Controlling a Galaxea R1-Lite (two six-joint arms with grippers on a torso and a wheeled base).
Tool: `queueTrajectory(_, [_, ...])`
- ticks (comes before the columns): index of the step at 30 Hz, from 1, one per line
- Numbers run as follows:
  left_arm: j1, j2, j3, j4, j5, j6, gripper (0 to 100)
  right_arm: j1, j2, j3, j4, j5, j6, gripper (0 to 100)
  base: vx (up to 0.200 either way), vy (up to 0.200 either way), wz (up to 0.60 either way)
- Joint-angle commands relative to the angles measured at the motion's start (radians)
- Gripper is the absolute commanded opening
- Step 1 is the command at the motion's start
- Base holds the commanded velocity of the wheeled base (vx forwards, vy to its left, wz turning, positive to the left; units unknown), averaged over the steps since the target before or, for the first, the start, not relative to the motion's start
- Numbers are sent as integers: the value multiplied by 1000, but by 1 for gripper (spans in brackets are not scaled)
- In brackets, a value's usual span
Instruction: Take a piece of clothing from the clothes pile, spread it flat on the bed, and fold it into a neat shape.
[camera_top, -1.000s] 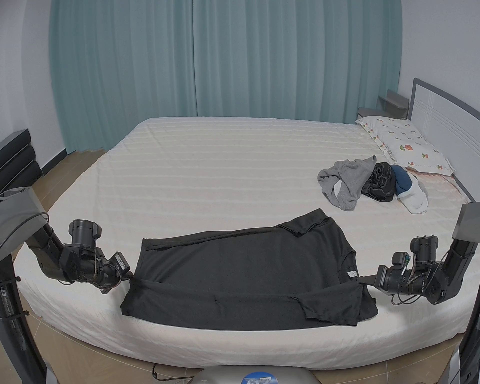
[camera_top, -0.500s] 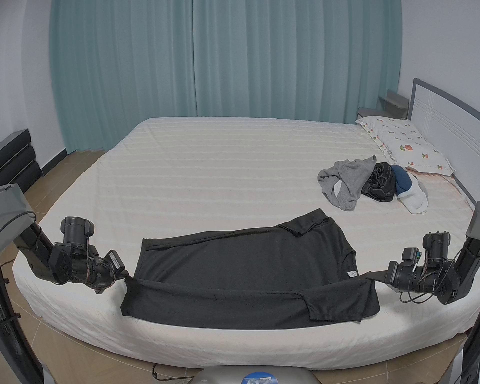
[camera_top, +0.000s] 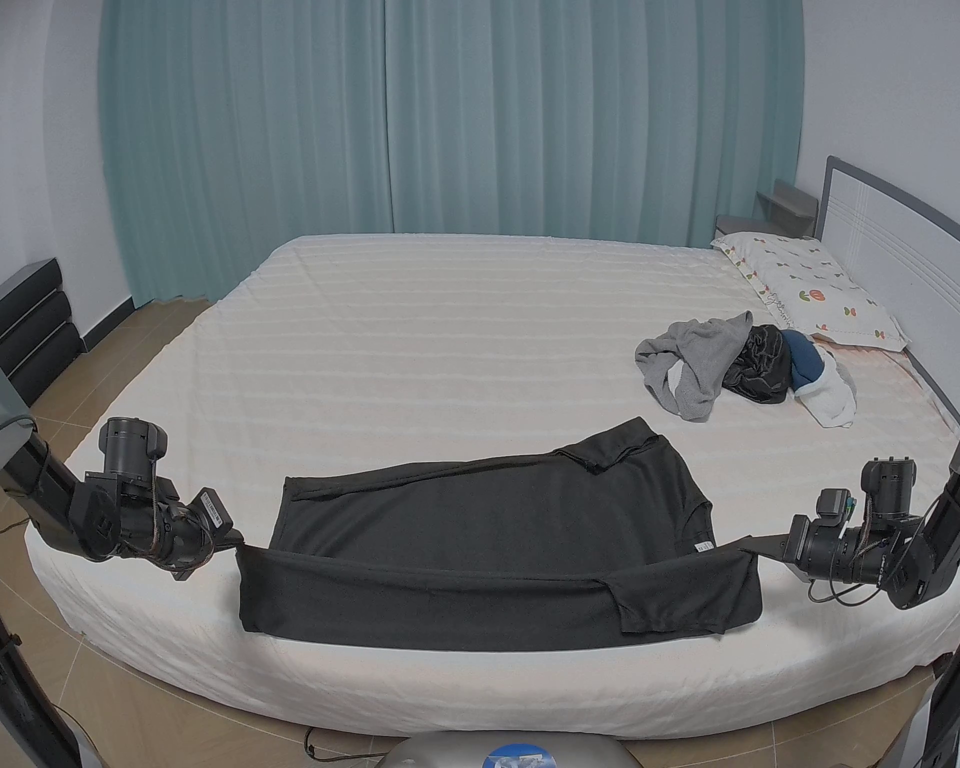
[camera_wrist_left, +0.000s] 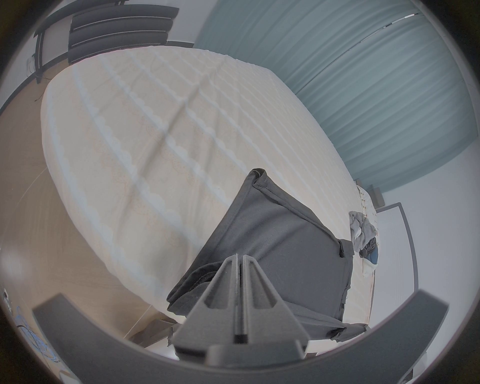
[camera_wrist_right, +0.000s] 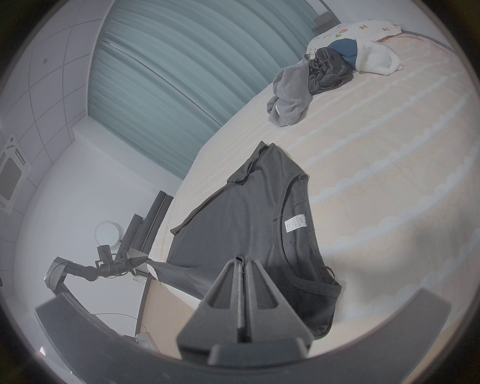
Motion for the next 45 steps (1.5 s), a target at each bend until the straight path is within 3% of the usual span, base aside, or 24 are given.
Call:
queueTrajectory(1, [0, -25, 0, 11, 0, 3, 0, 0, -18, 10, 0, 1, 1, 0, 0, 0, 0])
queueTrajectory(22, [-5, 226, -147, 13, -11, -39, 0, 14, 212, -165, 8, -16, 7, 0, 0, 0, 0])
queueTrajectory(33, [-7, 255, -179, 14, -6, -42, 0, 16, 277, -218, 9, -19, 6, 0, 0, 0, 0])
queueTrajectory(34, [-8, 256, -179, 14, -5, -44, 100, 19, 278, -218, 8, -19, 6, 100, 0, 0, 0])
queueTrajectory(45, [-2, 252, -175, 13, 1, -79, 100, -10, 225, -159, -1, -10, 12, 100, 0, 0, 0])
